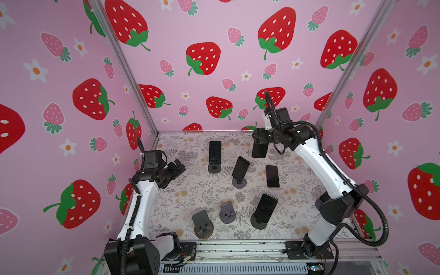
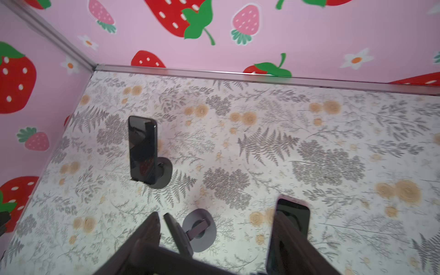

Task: Remove the phone from the phone stand
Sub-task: Place the phone to the middle-right of the table.

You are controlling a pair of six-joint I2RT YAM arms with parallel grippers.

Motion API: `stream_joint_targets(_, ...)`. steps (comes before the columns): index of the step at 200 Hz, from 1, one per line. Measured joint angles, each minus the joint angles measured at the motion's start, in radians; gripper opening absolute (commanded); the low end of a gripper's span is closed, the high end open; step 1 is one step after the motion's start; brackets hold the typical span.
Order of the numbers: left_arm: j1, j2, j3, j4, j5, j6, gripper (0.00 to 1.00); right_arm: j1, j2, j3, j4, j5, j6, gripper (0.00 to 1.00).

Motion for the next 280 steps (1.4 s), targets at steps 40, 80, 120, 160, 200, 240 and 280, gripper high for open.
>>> stream_joint_targets(40, -0.025, 0.023, 0.016, 0.006, 0.01, -0.004, 1.0, -0.171, -0.09, -0.179, 0.041, -0.025, -0.019, 0.61)
stream_joint_targets(80, -0.035, 0.079, 0.073, -0.001, 0.012, 0.005, 1.0, -0.269, -0.092, -0.36, 0.098, -0.05, -0.035, 0.62)
stream_joint_targets(120, -0.044, 0.099, 0.118, -0.012, 0.033, 0.013, 1.0, -0.346, -0.092, -0.521, 0.138, -0.047, -0.047, 0.61)
stream_joint_targets(160, -0.058, 0.1, 0.118, -0.013, 0.052, 0.013, 1.0, -0.389, -0.09, -0.645, 0.201, -0.04, -0.045, 0.61)
stream_joint_targets(200, -0.066, 0.103, 0.118, -0.014, 0.062, 0.013, 1.0, -0.425, -0.057, -0.679, 0.26, -0.053, -0.043, 0.62)
stream_joint_targets(240, -0.067, 0.103, 0.118, -0.014, 0.062, 0.013, 1.0, -0.445, 0.022, -0.703, 0.296, -0.064, -0.043, 0.62)
stream_joint_targets(280, -0.067, 0.111, 0.118, -0.016, 0.07, 0.013, 1.0, -0.456, 0.074, -0.708, 0.307, -0.068, -0.042, 0.62)
